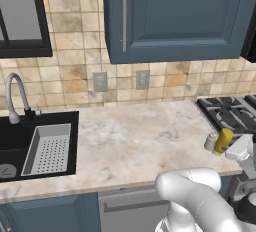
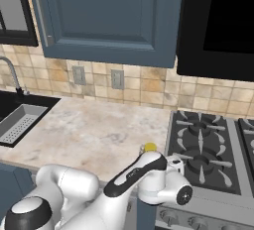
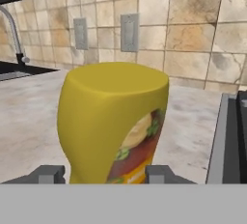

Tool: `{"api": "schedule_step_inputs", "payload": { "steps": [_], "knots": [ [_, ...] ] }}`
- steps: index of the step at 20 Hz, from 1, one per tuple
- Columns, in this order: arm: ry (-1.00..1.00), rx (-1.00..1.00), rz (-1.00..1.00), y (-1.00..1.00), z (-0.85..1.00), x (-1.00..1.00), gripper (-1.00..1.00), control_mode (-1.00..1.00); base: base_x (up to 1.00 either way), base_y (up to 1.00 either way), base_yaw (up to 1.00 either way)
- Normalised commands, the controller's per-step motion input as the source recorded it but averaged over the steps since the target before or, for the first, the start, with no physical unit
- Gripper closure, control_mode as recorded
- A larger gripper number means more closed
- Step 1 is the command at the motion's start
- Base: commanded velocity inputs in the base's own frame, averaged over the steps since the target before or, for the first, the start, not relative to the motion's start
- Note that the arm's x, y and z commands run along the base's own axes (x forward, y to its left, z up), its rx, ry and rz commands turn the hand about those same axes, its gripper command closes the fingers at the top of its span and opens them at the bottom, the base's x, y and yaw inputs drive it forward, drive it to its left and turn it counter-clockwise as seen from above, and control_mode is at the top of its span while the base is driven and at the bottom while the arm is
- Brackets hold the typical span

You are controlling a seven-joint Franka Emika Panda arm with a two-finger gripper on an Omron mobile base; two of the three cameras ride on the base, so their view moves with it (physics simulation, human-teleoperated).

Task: Take 2 condiments from the cabinet and move them on the counter near the stove.Make sure the condiments are lined up with each other, next to each other.

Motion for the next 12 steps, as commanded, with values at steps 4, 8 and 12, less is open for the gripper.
{"api": "schedule_step_inputs", "payload": {
  "steps": [4, 8, 12],
  "knots": [
    [0.0, 0.0, 0.0, 0.0, -0.13, 0.03, 1.0, -1.0, 0.0, 0.0, 0.0],
    [0.0, 0.0, 0.0, 0.0, -0.14, 0.0, 1.0, -1.0, 0.0, 0.0, 0.0],
    [0.0, -0.01, 0.0, 0.0, -0.13, 0.0, -1.0, -1.0, 0.0, 0.0, 0.0]
  ]
}}
